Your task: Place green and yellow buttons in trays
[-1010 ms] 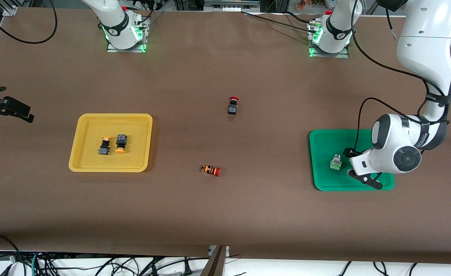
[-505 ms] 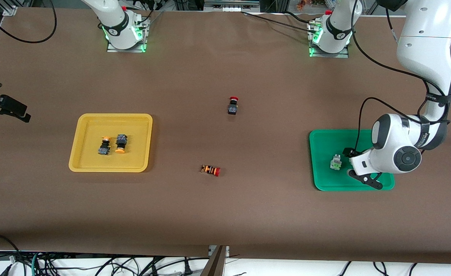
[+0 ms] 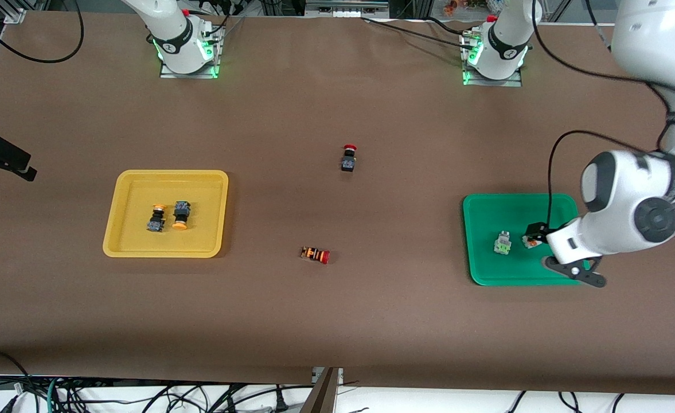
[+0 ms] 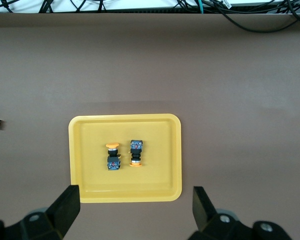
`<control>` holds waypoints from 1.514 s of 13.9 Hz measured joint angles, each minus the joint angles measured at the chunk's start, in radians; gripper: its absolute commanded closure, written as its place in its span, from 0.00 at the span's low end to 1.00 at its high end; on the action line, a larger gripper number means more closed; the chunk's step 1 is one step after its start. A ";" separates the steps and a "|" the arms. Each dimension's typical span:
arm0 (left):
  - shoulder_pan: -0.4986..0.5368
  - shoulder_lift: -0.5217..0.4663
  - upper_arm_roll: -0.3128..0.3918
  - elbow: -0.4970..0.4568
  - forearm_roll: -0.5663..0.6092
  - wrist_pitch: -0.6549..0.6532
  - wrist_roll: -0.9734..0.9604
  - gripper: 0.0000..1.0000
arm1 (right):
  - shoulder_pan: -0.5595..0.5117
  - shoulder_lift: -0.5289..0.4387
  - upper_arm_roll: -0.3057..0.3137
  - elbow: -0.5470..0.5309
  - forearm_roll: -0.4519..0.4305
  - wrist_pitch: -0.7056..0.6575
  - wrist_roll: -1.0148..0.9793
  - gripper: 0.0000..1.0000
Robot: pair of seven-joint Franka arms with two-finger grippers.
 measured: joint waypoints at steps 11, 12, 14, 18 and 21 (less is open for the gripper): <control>-0.079 -0.171 -0.013 0.308 -0.012 -0.476 -0.430 0.00 | -0.004 0.079 -0.007 0.007 -0.003 0.028 0.000 0.01; -0.079 -0.187 -0.013 0.308 -0.022 -0.496 -0.437 0.00 | -0.004 0.087 -0.007 0.007 -0.003 0.039 0.000 0.01; -0.078 -0.194 -0.013 0.308 -0.026 -0.511 -0.443 0.00 | -0.005 0.088 -0.007 0.010 -0.003 0.043 0.000 0.00; -0.076 -0.206 -0.014 0.300 -0.030 -0.540 -0.443 0.00 | -0.005 0.079 -0.008 0.015 -0.003 0.043 0.000 0.01; -0.070 -0.234 -0.014 0.271 -0.039 -0.547 -0.443 0.00 | 0.000 0.079 -0.002 0.015 -0.002 0.043 0.000 0.00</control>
